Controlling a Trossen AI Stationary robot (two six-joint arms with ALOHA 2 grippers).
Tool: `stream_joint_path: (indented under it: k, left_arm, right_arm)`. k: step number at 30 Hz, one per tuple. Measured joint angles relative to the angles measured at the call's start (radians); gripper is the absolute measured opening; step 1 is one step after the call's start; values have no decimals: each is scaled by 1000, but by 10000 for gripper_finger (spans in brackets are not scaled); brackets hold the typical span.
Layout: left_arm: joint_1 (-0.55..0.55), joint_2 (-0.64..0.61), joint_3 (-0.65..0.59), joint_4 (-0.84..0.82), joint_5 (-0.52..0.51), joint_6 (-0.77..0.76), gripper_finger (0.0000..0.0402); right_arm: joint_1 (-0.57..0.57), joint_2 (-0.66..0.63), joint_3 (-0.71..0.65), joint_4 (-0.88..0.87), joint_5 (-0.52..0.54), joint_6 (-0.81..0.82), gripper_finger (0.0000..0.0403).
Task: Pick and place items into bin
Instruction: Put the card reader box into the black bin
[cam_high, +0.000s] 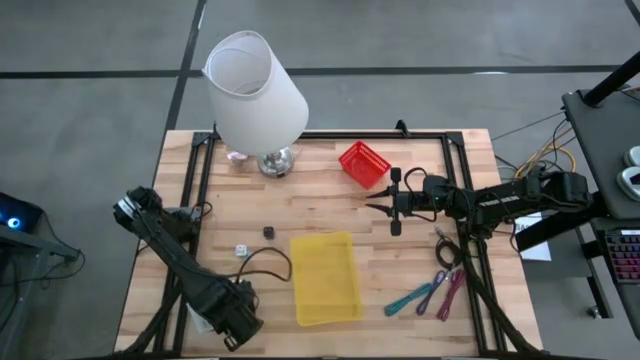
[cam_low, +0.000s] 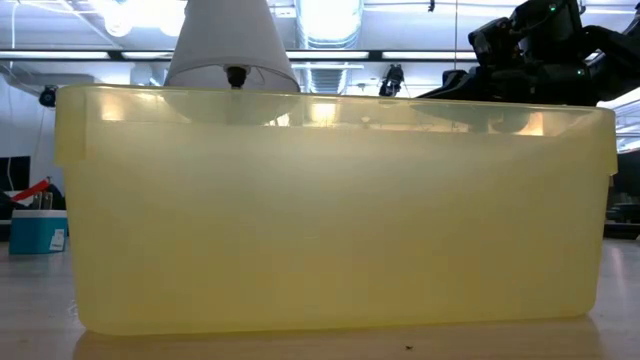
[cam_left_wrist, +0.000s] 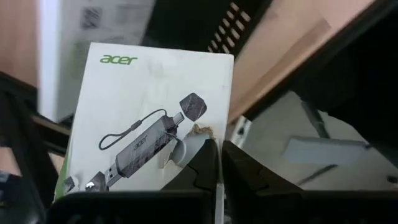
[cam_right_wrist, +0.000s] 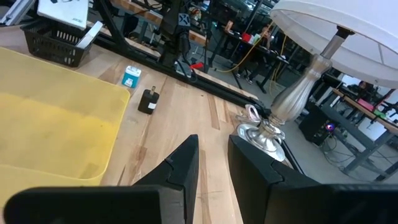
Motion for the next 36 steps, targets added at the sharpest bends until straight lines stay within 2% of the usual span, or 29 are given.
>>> stream_joint_path:
  k: [6, 13, 26, 36]
  left_arm:
    - [5, 43, 96, -106, -87, 80, 0]
    - [5, 105, 194, -228, -263, 173, 0]
    - [-24, 221, 202, -304, -289, 252, 0]
    - [-40, 225, 209, -325, -284, 247, 0]
  right_arm:
    - [0, 0, 0, 0, 0, 0, 75]
    - [0, 0, 0, 0, 0, 0, 75]
    - [-1, 0, 0, -1, 0, 0, 75]
    - [-1, 0, 0, -2, 0, 0, 75]
